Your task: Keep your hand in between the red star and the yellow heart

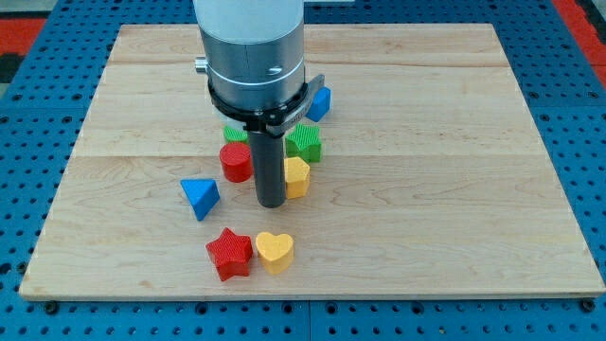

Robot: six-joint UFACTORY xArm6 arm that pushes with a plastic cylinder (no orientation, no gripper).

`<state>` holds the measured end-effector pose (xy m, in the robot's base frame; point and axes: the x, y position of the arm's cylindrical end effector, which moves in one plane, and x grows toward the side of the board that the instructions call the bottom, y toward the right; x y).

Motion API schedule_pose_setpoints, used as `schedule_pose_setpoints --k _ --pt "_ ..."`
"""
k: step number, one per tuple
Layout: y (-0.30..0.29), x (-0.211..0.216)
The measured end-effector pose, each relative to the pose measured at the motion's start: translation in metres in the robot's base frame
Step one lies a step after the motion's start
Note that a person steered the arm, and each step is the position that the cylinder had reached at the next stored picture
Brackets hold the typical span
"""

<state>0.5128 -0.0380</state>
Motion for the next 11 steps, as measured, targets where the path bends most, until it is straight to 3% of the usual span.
schedule_pose_setpoints --k 1,2,3,7,9,10,11 --pt "0.032 0.012" --pt "0.108 0.037" --pt "0.084 0.105" --pt "-0.023 0.096" --pt "0.001 0.062" --pt "-0.001 0.089" --pt "0.041 0.085"
